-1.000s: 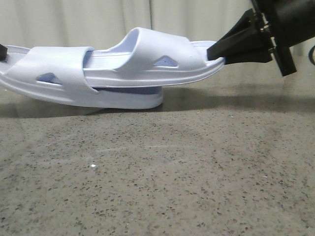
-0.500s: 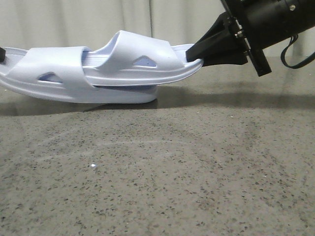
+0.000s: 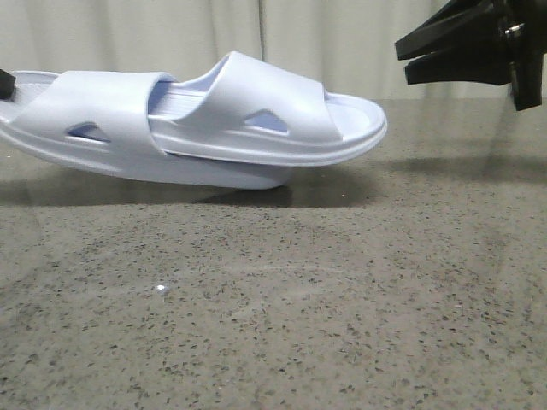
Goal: Insert blue slippers together front up
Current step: 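Open both grippers and lift them away from the slippers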
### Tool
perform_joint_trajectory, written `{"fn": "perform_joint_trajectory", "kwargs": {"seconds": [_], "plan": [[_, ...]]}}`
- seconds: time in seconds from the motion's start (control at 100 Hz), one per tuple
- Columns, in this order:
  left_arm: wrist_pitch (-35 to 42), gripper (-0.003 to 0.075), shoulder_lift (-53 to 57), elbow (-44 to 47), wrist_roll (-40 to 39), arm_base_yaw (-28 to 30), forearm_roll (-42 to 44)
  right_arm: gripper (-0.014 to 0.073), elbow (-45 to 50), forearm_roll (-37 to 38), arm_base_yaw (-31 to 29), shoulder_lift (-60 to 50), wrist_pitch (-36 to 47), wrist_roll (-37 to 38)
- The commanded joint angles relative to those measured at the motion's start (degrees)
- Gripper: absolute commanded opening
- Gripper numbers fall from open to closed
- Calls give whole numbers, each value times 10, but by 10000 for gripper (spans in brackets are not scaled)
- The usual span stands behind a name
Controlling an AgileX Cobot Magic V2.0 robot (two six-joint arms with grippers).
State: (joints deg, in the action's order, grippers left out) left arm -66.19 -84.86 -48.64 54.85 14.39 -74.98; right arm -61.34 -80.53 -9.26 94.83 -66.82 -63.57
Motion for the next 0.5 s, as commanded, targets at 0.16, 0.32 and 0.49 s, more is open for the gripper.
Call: {"fn": "perform_joint_trajectory", "kwargs": {"seconds": [0.16,0.32,0.49], "plan": [[25,16,15,-17,25,2,-46,153,-18,-30,-35,-73,-78,-10],[59,16,15,-17,29,2,-39,153,-18,-23,-36,-94,-75,-10],[71,61,15,-17,53,2,-4,153,-18,-17,-38,-104,-75,-10]]}}
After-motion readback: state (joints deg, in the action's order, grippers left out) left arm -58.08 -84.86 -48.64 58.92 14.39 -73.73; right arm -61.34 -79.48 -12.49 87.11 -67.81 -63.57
